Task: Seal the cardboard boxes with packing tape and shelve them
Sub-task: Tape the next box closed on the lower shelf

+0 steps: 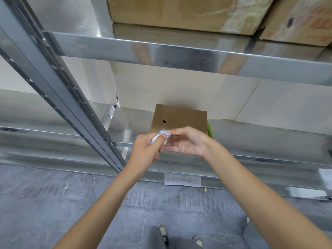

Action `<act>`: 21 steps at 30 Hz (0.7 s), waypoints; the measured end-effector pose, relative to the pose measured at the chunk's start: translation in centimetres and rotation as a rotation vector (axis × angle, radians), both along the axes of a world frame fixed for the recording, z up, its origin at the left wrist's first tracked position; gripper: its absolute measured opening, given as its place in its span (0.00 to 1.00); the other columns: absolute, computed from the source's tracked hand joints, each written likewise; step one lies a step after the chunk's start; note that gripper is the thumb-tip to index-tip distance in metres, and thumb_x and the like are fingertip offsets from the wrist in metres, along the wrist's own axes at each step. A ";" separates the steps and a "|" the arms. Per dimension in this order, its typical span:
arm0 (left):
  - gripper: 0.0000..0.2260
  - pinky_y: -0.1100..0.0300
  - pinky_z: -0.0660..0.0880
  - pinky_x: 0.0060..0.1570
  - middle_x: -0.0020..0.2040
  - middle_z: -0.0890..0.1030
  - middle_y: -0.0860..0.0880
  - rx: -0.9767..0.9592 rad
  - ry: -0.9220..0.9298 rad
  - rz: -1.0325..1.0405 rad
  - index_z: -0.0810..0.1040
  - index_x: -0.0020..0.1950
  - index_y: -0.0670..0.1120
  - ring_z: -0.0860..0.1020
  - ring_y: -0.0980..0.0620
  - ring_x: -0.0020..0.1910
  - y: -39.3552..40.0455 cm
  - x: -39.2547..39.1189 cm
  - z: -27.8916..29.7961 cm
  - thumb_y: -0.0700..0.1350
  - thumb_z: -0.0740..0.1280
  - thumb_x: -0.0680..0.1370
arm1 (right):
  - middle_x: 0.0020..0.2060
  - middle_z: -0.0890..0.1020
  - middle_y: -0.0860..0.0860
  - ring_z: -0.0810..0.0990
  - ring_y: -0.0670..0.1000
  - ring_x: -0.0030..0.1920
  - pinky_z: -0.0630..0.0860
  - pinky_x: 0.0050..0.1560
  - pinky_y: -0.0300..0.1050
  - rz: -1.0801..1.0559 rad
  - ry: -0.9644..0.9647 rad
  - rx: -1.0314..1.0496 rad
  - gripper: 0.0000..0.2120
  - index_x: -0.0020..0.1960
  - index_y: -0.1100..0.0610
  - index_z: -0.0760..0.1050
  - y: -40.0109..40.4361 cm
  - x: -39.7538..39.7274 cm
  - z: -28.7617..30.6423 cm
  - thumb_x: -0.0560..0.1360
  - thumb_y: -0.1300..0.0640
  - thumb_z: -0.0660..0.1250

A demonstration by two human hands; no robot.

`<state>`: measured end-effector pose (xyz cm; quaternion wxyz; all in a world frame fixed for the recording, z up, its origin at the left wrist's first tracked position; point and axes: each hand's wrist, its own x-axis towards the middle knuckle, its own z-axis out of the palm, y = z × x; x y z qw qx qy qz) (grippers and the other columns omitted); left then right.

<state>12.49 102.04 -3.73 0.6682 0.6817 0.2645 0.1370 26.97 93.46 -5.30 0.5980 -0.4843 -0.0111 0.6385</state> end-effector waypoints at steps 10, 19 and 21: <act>0.20 0.71 0.57 0.21 0.21 0.63 0.57 0.068 -0.103 0.061 0.66 0.29 0.42 0.60 0.60 0.19 0.0 1.2 1.7 0.36 0.63 0.80 | 0.57 0.78 0.63 0.77 0.61 0.56 0.78 0.54 0.53 -0.047 0.216 0.186 0.10 0.53 0.60 0.77 0.8 -1.3 0.5 0.77 0.55 0.63; 0.13 0.53 0.67 0.32 0.30 0.71 0.44 0.806 0.243 -0.003 0.68 0.42 0.41 0.70 0.45 0.29 9.3 1.5 -4.5 0.49 0.57 0.80 | 0.61 0.79 0.61 0.79 0.58 0.60 0.74 0.63 0.50 -0.312 -0.014 -0.019 0.16 0.64 0.61 0.72 -3.4 -0.5 -2.5 0.80 0.55 0.63; 0.11 0.50 0.71 0.35 0.34 0.75 0.41 0.962 0.373 -0.059 0.68 0.44 0.41 0.75 0.40 0.34 11.4 2.2 -6.9 0.46 0.57 0.82 | 0.61 0.79 0.61 0.80 0.58 0.59 0.74 0.64 0.51 -0.384 -0.052 -0.070 0.13 0.63 0.62 0.74 -5.8 -0.1 -3.7 0.81 0.57 0.61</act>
